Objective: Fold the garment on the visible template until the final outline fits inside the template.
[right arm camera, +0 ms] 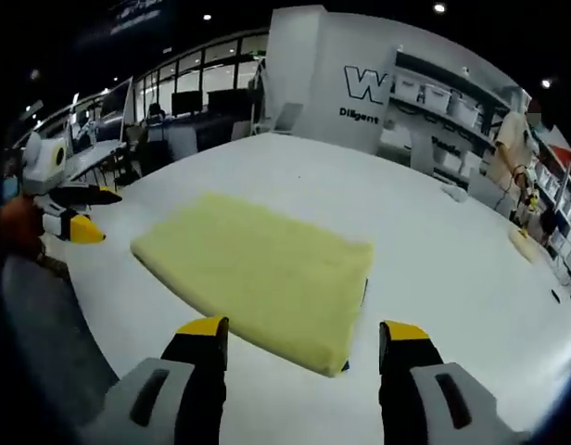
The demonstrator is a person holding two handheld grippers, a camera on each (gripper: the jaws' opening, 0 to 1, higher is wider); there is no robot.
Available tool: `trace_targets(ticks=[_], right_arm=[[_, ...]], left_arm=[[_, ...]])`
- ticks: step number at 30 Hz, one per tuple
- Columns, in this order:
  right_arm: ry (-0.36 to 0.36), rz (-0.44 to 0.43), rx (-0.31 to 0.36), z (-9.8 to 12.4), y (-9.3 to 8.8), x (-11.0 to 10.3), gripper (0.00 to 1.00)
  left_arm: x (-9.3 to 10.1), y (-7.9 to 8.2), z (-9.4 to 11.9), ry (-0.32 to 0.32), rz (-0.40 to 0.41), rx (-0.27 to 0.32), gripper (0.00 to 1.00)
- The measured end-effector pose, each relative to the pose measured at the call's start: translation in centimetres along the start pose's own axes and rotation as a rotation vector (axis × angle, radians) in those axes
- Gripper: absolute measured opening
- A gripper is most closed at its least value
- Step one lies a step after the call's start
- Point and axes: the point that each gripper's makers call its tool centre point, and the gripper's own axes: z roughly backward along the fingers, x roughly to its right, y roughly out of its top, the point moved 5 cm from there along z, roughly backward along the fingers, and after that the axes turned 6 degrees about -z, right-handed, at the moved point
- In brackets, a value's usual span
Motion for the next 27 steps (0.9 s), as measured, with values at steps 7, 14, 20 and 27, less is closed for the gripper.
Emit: trace_targets(ticks=[7, 14, 20, 27], right_arm=[[0.015, 0.004, 0.079, 3.9, -0.7, -1.5, 0.64], [-0.014, -0.005, 0.142, 5.8, -2.4, -0.4, 0.60], [-0.003, -0.033, 0.126, 5.4, -4.0, 0.9, 0.60], [0.031, -0.028, 0.140, 4.2, -3.4, 0.7, 0.60]], left_arm=[[1.1, 0.3, 4.2, -0.004, 0.022, 0.088, 0.77], [0.0, 1.3, 6.2, 0.054, -0.030, 0.195, 0.77], [-2.0, 0.1, 6.1, 0.084, -0.031, 0.170, 0.75], [-2.9, 0.3, 5.5, 0.098, -0.032, 0.205, 0.74]])
